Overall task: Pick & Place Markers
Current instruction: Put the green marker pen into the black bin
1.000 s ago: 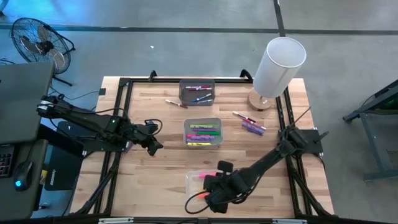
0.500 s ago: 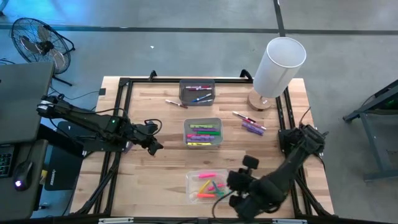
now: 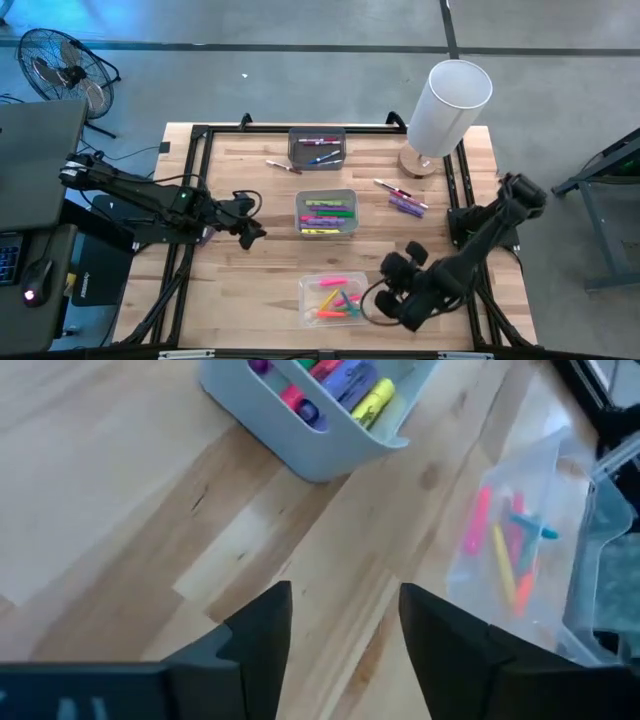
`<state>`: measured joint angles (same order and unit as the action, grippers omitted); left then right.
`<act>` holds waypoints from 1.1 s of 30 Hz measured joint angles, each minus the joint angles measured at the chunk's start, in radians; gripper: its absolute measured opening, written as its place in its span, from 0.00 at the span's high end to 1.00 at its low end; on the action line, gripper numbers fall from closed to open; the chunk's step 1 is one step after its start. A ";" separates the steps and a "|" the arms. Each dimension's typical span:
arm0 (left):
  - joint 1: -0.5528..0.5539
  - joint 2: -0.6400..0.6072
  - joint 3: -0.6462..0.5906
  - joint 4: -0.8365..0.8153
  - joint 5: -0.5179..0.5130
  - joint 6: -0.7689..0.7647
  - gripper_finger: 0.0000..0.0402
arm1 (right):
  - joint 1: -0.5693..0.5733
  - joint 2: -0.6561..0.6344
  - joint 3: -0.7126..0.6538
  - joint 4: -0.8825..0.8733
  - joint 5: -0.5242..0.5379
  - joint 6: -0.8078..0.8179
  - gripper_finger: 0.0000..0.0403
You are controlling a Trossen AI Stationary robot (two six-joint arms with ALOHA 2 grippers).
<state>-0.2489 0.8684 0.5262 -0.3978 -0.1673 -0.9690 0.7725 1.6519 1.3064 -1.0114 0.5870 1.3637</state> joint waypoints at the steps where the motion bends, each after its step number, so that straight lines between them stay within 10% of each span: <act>1: 0.000 0.000 0.000 -0.001 -0.002 0.011 0.54 | 0.002 -0.029 -0.068 0.084 0.002 0.017 0.99; 12: 0.129 0.000 0.102 -0.515 -0.124 -0.211 0.58 | -0.036 -0.291 -0.628 0.718 -0.017 0.154 1.00; 33: 0.780 0.361 0.111 -0.729 0.110 0.337 0.58 | -0.346 -0.628 -0.767 0.699 -0.162 -0.308 1.00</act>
<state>0.5309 1.2294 0.6376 -1.1269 -0.0568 -0.6318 0.4265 1.0236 0.5396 -0.3122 0.4254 1.0558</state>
